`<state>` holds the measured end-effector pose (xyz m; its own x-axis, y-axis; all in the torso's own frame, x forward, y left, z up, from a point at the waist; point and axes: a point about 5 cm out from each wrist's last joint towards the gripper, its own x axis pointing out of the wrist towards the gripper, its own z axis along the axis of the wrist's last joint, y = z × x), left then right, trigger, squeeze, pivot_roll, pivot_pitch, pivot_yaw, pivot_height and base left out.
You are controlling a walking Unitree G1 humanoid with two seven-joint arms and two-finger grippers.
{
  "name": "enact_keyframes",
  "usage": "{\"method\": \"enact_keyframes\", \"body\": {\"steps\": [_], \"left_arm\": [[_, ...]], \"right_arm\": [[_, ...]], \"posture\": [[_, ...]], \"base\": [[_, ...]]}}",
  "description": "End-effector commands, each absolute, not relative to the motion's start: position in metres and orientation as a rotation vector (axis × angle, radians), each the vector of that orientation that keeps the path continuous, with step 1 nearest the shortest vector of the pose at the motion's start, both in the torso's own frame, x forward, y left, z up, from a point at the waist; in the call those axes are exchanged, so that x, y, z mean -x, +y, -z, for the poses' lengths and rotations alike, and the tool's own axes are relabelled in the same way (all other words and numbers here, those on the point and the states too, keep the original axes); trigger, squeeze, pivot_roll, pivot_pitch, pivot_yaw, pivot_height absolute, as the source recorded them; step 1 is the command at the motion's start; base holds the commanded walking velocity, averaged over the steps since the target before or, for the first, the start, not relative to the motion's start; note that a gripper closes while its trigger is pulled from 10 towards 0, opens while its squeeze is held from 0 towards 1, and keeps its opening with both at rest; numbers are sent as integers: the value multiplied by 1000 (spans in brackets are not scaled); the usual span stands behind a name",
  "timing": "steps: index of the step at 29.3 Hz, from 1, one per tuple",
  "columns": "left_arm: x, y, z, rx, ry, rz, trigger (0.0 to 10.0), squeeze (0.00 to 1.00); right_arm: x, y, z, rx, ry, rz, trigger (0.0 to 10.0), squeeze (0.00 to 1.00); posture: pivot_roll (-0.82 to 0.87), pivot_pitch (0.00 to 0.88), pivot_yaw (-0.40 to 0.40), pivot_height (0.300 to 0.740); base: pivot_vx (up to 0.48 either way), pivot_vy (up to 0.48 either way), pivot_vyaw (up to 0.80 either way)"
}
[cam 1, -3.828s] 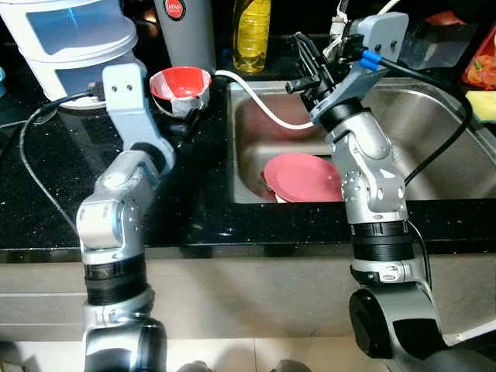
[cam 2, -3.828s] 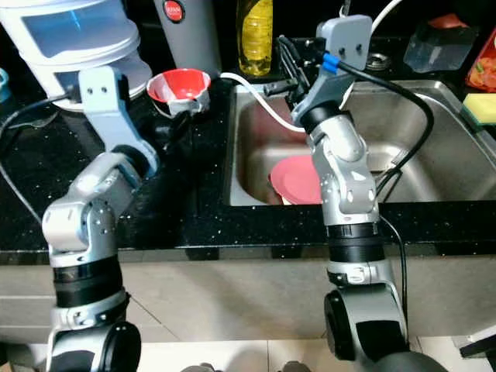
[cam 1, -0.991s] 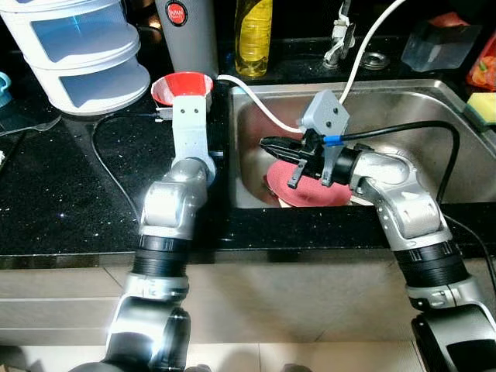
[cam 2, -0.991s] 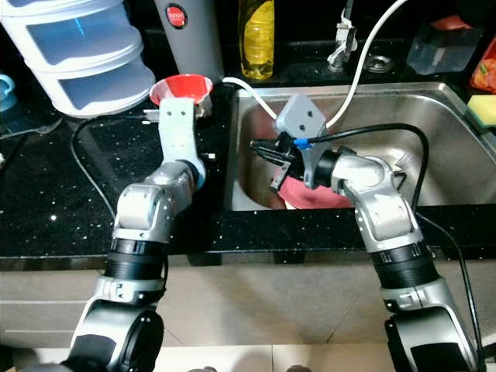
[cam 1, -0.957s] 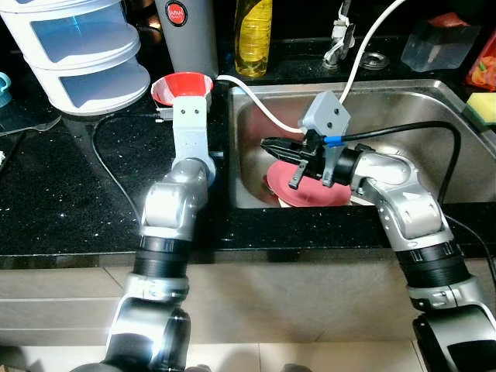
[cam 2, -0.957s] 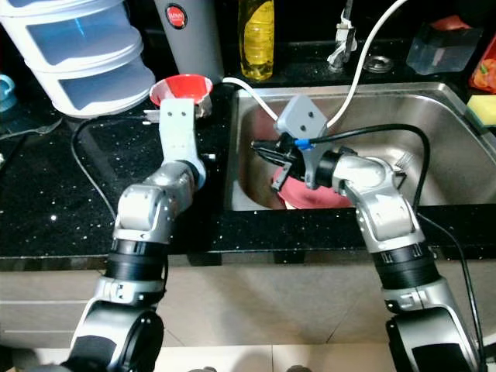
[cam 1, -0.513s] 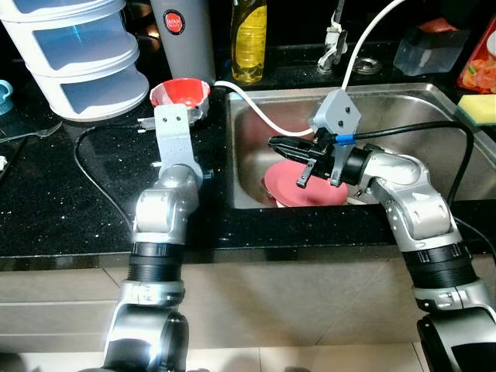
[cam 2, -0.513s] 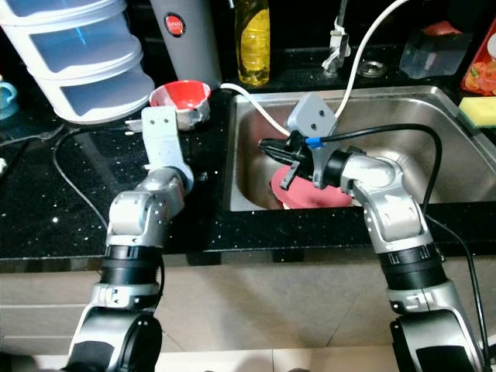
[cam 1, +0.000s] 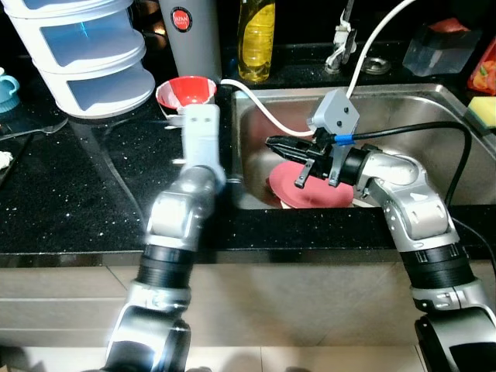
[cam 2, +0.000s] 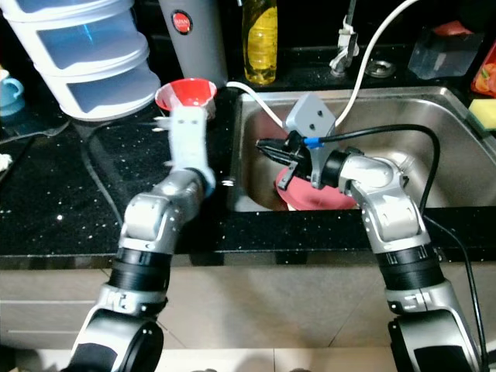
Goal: Kitchen organization
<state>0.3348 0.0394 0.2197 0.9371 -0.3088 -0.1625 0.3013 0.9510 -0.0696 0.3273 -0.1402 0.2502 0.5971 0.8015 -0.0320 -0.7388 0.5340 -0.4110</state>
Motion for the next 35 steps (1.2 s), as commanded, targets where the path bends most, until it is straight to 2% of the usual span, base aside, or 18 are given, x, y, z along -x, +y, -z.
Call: {"method": "enact_keyframes", "body": {"steps": [1,2,4,10,12,14,18,19,20,24,25,26,28,29,30,31,35], "left_arm": [[-327,22,-233,59,96,397,10000,0],[-327,22,-233,59,96,397,10000,0],[-325,22,-245,-6,-19,414,10000,0],[-334,27,-262,-58,-117,408,10000,0],[-349,34,-277,-72,-159,401,10000,0],[-353,38,-282,-73,-175,393,10000,0],[-368,72,-296,-86,-193,239,10000,0],[-368,72,-296,-86,-193,239,10000,0],[-378,98,-286,-166,-119,126,10000,0],[-384,119,-274,-201,-46,87,10000,0],[-382,120,-271,-206,-43,114,10000,35],[-377,121,-268,-214,-54,151,10000,180],[-371,126,-266,-228,-79,164,10000,157],[-369,130,-265,-225,-94,158,10000,102],[-366,135,-265,-207,-104,144,10000,0],[-362,143,-269,-160,-154,110,10000,0],[-354,150,-276,-102,-251,48,10000,0]], "right_arm": [[-324,-134,-254,412,-201,-947,10000,0],[-324,-134,-254,412,-201,-947,10000,0],[-324,-134,-255,412,-206,-944,10000,0],[-329,-136,-258,415,-218,-900,10000,0],[-344,-146,-269,403,-245,-737,10000,0],[-349,-151,-274,392,-259,-673,10000,0],[-349,-158,-284,340,-306,-614,10000,0],[-349,-158,-284,340,-306,-614,10000,0],[-342,-156,-283,325,-323,-655,10000,0],[-337,-149,-283,300,-346,-700,10000,0],[-336,-145,-283,286,-353,-712,10000,0],[-336,-140,-283,266,-361,-722,10000,0],[-338,-135,-283,235,-361,-715,10000,0],[-340,-133,-283,211,-363,-699,10000,0],[-342,-131,-282,181,-364,-673,10000,0],[-348,-129,-283,99,-368,-603,10000,0],[-355,-128,-283,-18,-386,-510,10000,0]], "posture": [[8,13,63,740],[8,13,63,740],[7,10,61,740],[10,4,57,740],[0,6,62,740],[0,6,62,740],[-12,15,77,740],[-12,15,77,740],[-12,15,77,740],[-7,21,80,740],[-7,21,81,740],[-6,24,78,740],[-3,25,76,740],[2,26,72,740],[2,26,72,740],[10,27,66,740],[27,29,54,740]], "base": [[0,0,0],[0,0,0],[0,0,0],[0,0,0],[0,0,0],[0,0,0],[0,0,0],[0,0,0],[0,0,0],[0,0,0],[0,0,0],[0,0,0],[0,0,0],[0,0,0],[0,0,0],[0,0,0],[0,0,0]]}}
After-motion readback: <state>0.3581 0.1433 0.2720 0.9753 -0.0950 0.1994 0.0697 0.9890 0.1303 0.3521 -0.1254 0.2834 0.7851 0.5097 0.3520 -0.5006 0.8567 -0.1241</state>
